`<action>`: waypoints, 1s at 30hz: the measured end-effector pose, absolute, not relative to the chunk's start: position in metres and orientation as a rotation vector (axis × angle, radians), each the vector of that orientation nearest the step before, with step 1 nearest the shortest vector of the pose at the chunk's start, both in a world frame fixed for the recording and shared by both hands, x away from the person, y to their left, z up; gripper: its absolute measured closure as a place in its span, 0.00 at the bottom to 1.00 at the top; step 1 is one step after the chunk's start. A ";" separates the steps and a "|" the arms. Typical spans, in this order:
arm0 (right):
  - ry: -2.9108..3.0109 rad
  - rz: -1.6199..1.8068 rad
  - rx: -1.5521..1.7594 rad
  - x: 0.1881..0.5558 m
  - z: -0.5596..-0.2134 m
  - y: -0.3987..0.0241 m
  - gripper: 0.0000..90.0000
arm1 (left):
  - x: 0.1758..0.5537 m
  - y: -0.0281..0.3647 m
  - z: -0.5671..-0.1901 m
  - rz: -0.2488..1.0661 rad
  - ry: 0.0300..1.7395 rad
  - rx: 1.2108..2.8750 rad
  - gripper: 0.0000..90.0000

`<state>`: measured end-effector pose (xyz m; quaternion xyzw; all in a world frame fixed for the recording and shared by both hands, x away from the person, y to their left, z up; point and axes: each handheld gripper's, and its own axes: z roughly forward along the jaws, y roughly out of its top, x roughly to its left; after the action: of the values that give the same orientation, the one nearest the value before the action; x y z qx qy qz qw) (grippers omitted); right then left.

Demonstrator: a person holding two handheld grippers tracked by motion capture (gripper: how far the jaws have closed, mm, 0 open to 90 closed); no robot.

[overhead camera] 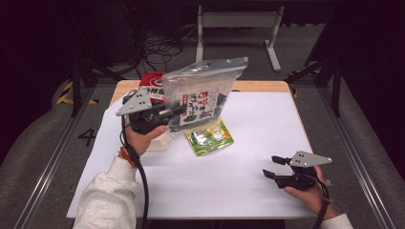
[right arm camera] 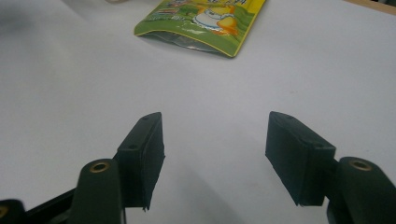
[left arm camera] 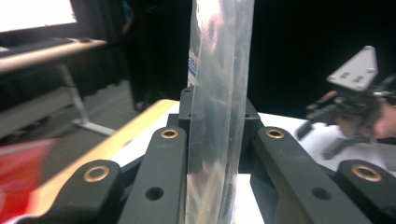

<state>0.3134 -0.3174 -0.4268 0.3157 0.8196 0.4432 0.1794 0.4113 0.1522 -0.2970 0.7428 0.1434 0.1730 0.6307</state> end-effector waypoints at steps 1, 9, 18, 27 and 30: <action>2.319 1.257 0.894 0.313 -0.428 -0.316 0.41 | 0.411 0.152 -0.297 0.396 0.328 1.701 0.88; 2.383 1.211 0.872 0.308 -0.439 -0.305 0.40 | 0.429 0.212 -0.300 0.505 0.380 1.666 0.88; 2.414 1.189 0.879 0.307 -0.445 -0.298 0.39 | 0.450 0.245 -0.324 0.544 0.456 1.677 0.88; 2.410 1.170 0.902 0.301 -0.448 -0.303 0.38 | 0.462 0.262 -0.342 0.575 0.500 1.713 0.88; 2.410 1.165 0.913 0.299 -0.449 -0.304 0.38 | 0.463 0.263 -0.344 0.596 0.497 1.729 0.88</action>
<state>0.2992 -0.3040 -0.4494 0.3190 0.8417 0.4068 0.1562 0.4632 0.2633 -0.3437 0.7408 0.2128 0.2554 0.5837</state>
